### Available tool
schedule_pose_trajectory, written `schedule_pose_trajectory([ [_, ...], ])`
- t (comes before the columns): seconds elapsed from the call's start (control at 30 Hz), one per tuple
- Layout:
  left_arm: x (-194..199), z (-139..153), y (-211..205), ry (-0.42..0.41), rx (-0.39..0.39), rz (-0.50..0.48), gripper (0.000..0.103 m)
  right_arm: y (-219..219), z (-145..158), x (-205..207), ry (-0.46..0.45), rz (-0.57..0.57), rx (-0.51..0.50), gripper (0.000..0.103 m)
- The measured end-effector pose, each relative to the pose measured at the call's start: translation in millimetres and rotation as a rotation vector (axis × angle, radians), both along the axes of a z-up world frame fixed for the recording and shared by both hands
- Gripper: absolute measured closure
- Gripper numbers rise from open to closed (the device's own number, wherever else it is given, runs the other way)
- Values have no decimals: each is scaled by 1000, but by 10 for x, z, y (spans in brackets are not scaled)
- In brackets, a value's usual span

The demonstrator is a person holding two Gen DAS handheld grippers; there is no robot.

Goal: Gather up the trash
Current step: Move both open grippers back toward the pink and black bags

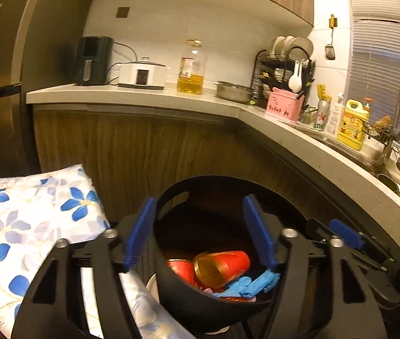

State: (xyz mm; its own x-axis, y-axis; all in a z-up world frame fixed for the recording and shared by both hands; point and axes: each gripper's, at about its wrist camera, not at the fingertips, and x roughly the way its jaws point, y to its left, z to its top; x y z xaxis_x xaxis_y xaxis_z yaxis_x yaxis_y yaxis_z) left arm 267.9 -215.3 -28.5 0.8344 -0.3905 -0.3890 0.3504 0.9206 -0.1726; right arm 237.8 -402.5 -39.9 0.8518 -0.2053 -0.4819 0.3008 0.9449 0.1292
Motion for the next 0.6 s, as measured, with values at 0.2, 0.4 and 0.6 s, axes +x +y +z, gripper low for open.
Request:
schedule_pose_trajectory([
  [0.2, -128, -3, 189, 0, 31, 75, 17, 54, 56, -95, -15, 9, 2, 38],
  [0.4, -268, 30, 376, -7, 63, 143, 8, 214, 123, -219, -36, 32, -11, 29],
  [0.6, -409, 77, 620, -13, 53, 186, 6, 373, 184, -299, -49, 48, -18, 27],
])
